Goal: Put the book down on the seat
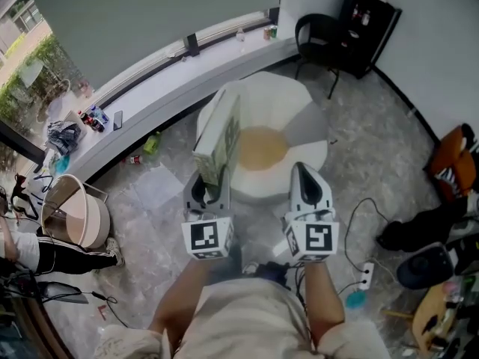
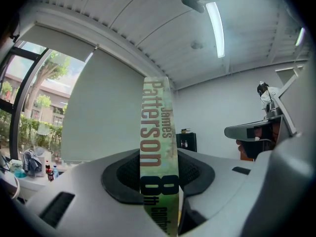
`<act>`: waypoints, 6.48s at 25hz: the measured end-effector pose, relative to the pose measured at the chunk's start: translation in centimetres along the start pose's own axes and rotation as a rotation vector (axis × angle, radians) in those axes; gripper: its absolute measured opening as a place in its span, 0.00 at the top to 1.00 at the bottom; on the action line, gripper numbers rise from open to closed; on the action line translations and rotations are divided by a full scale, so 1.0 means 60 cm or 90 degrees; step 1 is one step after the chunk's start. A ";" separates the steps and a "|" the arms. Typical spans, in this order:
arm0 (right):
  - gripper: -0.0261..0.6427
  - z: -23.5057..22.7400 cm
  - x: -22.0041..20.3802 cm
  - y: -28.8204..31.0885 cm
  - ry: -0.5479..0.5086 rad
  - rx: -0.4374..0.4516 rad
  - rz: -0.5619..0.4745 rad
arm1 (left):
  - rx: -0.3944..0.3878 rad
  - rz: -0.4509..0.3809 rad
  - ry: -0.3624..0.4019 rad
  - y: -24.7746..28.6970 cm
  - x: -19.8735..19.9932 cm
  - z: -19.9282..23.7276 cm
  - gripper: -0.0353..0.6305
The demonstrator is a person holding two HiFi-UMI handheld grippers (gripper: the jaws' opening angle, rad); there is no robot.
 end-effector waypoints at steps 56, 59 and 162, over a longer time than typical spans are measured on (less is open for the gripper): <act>0.96 -0.068 -0.622 0.588 0.084 0.056 0.225 | 0.035 0.257 -0.305 0.594 -0.694 0.225 0.71; 0.96 -0.062 -0.693 0.586 0.088 0.055 0.244 | 0.043 0.259 -0.352 0.601 -0.784 0.236 0.71; 0.96 -0.058 -0.183 0.565 0.039 0.052 0.126 | -0.096 -0.008 -0.989 0.537 -0.300 0.230 0.58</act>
Point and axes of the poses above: the fingertips, and each gripper's own axes: y forward along the fingers, z to its left, x out of its top, the point moved 6 cm from there along -y, backward along the fingers, and after that the axes turned 3 degrees about -y, right-handed, at the moved point
